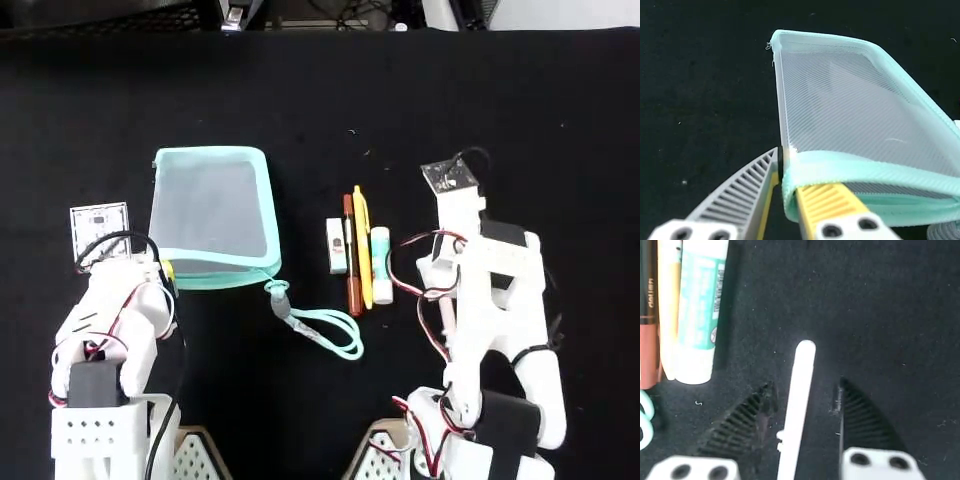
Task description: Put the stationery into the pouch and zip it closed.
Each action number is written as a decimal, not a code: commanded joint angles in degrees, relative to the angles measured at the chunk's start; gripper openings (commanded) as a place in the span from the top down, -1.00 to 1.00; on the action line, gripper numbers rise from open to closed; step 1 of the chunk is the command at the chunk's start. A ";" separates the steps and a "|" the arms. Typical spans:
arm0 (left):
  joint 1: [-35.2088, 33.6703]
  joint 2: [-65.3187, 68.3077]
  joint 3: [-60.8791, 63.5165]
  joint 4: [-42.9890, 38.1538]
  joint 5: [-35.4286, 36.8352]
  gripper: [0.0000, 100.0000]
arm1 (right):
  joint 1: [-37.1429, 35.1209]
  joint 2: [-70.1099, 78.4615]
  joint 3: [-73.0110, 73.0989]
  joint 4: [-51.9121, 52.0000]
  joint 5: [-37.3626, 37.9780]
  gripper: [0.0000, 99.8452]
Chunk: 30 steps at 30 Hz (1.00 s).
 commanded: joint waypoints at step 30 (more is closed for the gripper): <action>0.75 -0.53 -0.13 -1.49 0.09 0.94 | 1.76 21.58 -21.32 6.51 5.36 0.97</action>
